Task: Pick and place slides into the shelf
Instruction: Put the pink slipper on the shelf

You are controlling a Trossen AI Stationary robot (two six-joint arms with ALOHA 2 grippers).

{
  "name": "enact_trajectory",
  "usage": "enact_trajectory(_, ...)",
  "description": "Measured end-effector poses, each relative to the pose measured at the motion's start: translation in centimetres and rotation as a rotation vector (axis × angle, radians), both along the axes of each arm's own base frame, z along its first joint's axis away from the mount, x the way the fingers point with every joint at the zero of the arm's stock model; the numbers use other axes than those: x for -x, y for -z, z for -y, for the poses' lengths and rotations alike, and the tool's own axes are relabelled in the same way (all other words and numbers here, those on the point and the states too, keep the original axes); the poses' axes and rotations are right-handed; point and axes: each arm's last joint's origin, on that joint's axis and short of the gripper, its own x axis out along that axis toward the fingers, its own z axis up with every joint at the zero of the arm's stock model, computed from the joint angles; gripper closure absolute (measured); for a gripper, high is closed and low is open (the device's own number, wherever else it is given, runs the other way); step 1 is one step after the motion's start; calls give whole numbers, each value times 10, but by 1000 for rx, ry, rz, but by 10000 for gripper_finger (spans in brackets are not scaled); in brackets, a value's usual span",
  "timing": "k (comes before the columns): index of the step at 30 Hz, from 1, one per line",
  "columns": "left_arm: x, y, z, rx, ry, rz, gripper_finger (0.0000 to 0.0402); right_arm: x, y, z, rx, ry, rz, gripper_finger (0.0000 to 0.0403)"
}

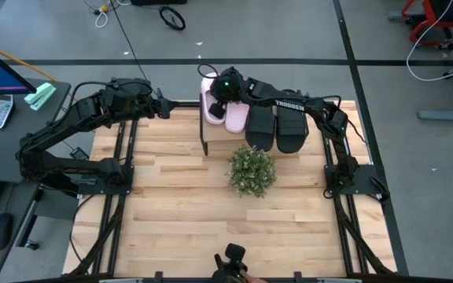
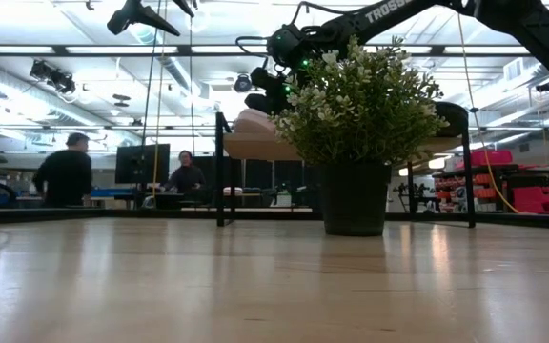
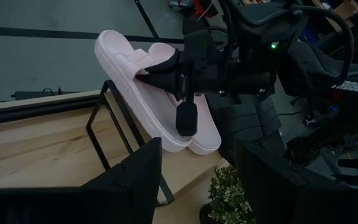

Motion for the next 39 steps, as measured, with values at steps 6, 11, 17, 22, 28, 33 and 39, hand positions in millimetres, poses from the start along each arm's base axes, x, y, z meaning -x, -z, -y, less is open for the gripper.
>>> enact_trajectory(6, 0, 0, 0, -2, -6, -1, 199, 0, 0, 0, 27, 49, -14, 395)
enact_trajectory(11, 0, 0, 0, -3, -9, -2, 202, 1, 0, 1, 72, 107, -38, 395)
enact_trajectory(17, 0, 0, 0, -3, -10, -1, 198, 1, 1, -1, 126, 112, -82, 395)
enact_trajectory(22, 0, 0, 0, 0, -15, 2, 201, 1, 1, -1, 115, 87, -79, 395)
enact_trajectory(28, 0, 0, 0, 0, -17, 2, 203, 1, 2, -2, 110, 78, -82, 388)
enact_trajectory(33, 0, 0, 0, -1, -18, 2, 198, -1, 3, -5, 129, 49, -103, 373)
enact_trajectory(39, 0, 0, -1, -5, -25, 0, 204, -7, -3, -15, 200, 4, -144, 395)
